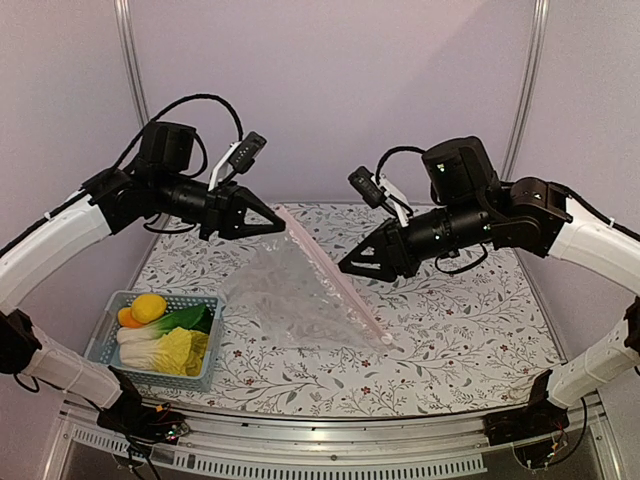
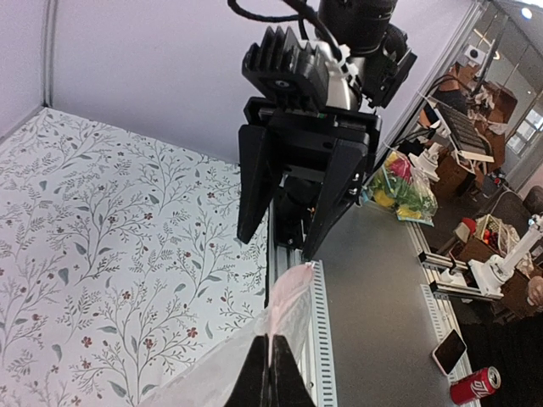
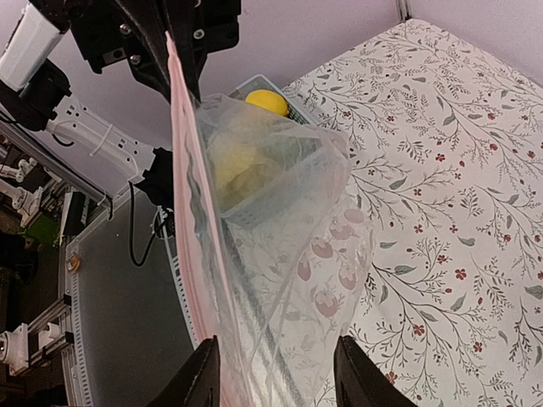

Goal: Place the food in the zip-top bag and seal the zipper
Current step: Unzip the zipper from the zipper food storage bag.

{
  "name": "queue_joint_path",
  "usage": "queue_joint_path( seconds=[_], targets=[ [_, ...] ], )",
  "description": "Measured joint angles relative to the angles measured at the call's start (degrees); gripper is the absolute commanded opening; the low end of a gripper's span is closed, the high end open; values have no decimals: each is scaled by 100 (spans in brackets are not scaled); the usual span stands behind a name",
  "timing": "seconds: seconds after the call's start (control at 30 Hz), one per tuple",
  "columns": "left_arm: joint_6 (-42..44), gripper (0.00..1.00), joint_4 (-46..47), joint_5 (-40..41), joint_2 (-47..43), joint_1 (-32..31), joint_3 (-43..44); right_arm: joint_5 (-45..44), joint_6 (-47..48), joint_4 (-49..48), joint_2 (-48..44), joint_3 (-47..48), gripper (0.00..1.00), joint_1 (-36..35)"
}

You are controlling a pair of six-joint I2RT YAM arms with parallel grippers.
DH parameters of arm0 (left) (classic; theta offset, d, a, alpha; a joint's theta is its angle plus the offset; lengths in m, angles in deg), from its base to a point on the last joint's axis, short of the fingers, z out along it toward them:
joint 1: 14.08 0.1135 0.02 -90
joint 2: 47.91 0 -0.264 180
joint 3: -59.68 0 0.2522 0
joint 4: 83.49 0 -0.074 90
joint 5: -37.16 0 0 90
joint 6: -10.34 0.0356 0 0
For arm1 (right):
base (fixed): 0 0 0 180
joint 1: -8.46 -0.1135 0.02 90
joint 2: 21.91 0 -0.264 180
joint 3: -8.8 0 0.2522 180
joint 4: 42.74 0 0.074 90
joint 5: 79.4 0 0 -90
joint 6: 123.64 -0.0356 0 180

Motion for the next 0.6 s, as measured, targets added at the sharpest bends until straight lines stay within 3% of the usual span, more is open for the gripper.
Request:
queue_joint_path(
  seconds=[0.3,0.6],
  targets=[
    [63,0,-61,2,37,-7,0,116,-2,2,186,0,43,-4],
    [83,0,-133,4,48,-7,0,256,0,2,323,2,27,-35]
  ],
)
